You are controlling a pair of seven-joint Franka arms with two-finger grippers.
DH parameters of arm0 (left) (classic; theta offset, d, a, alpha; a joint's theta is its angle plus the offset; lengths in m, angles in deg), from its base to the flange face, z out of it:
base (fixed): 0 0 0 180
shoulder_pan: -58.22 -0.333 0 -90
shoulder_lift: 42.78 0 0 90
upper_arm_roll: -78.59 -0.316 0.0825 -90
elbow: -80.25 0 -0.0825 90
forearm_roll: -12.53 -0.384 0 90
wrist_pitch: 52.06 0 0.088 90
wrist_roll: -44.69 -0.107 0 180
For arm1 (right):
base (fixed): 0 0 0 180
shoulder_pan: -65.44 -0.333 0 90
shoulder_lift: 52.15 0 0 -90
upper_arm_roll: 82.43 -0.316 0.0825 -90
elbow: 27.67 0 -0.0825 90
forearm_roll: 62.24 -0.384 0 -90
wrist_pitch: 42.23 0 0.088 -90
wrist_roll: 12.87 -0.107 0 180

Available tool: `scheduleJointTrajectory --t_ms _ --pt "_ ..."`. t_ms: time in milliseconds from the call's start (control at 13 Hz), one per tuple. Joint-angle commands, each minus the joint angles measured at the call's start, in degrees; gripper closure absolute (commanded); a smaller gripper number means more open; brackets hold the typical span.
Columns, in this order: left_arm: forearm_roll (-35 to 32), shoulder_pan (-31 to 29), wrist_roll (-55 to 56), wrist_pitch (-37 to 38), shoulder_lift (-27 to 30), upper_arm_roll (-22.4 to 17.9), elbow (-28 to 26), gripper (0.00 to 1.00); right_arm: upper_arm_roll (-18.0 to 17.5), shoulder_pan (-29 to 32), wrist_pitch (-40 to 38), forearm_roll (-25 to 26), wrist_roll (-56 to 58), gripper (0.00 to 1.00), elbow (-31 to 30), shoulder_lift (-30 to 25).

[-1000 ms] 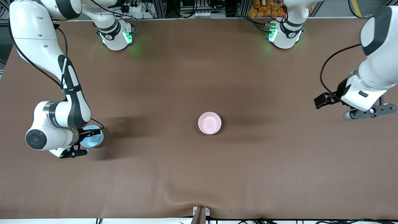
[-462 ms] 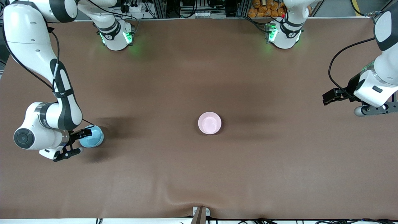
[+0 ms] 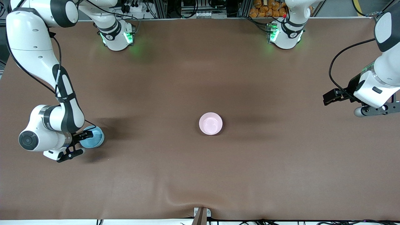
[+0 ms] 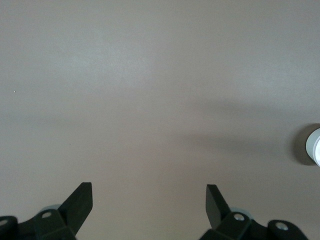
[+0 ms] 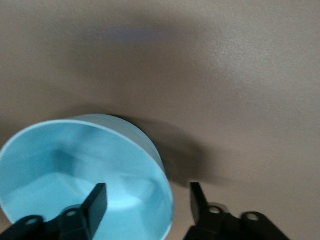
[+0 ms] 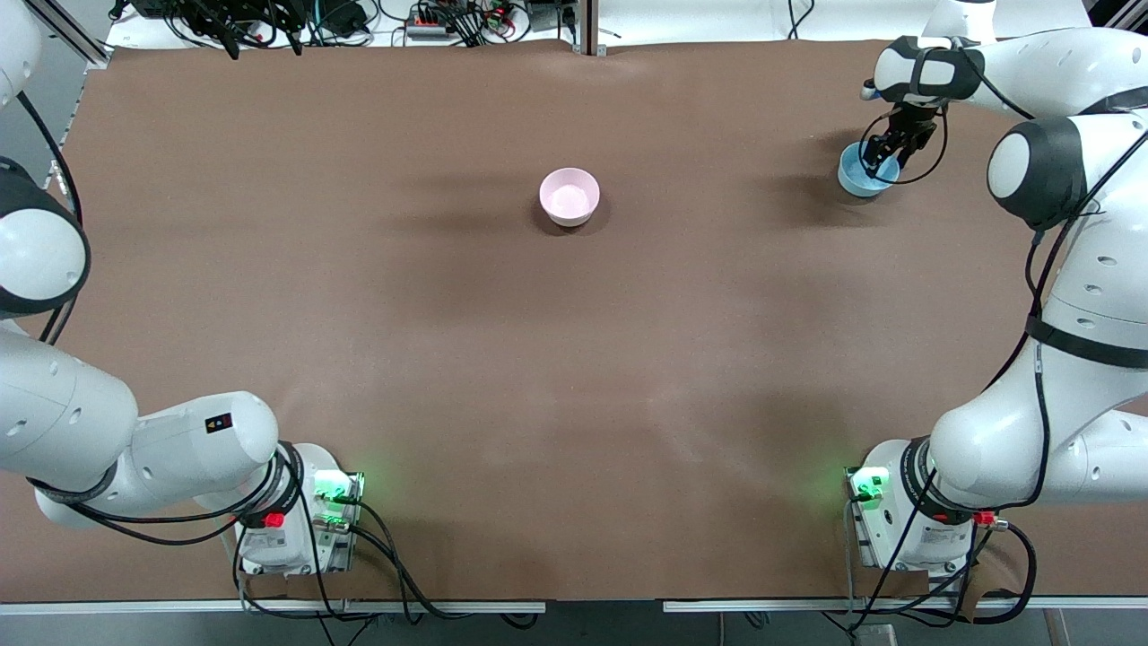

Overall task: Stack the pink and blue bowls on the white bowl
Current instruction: 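Grasp the blue bowl rim with the right gripper and lift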

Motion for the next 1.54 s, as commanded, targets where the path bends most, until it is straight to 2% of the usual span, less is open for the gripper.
scheduleJointTrajectory --t_ms 0,77,154,462,538,692,846,923,1231,1462 --pt "1.2 -0.5 -1.3 0.7 2.3 0.1 -1.1 0.00 -0.4 1.3 0.2 -3.8 1.8 0.61 0.5 0.1" --pt "1.2 -0.5 -1.3 0.8 2.3 0.1 -1.0 0.00 -0.4 1.3 0.1 -4.7 1.9 0.87 0.5 0.1" --pt "1.2 -0.5 -1.5 0.8 2.3 -0.1 -0.6 0.00 -0.4 1.3 0.0 -5.3 1.9 1.00 0.5 0.1" --pt "0.4 -0.6 -1.5 0.8 2.3 -0.3 0.4 0.00 -0.6 0.6 -2.6 -5.5 1.5 1.00 1.1 -0.9" --pt "0.4 -0.6 -1.6 0.8 2.2 -0.3 0.7 0.00 -0.7 0.3 -5.1 -7.3 1.4 1.00 2.0 -1.6" --pt "0.2 -0.5 -1.3 0.8 2.2 -0.3 1.4 0.00 -2.7 0.4 -8.7 -14.6 1.7 1.00 3.0 -3.2" --pt "0.0 -0.5 -1.4 2.9 2.7 -0.3 1.6 0.00 -5.5 -1.3 -8.6 -16.4 0.8 1.00 3.0 -4.1" --pt "0.0 -0.5 -1.5 2.9 2.8 -0.3 1.5 0.00 -6.7 -2.9 -7.9 -17.3 -0.3 1.00 3.0 -4.1" --pt "-0.2 -0.2 -1.6 2.8 2.7 0.5 1.6 0.00 -6.8 -12.0 -6.5 -22.5 -6.1 1.00 3.3 -4.1" --pt "-0.2 -0.2 -1.6 2.7 3.3 0.6 1.6 0.00 -6.7 -18.3 -3.7 -24.6 -20.7 1.00 3.1 -3.8"
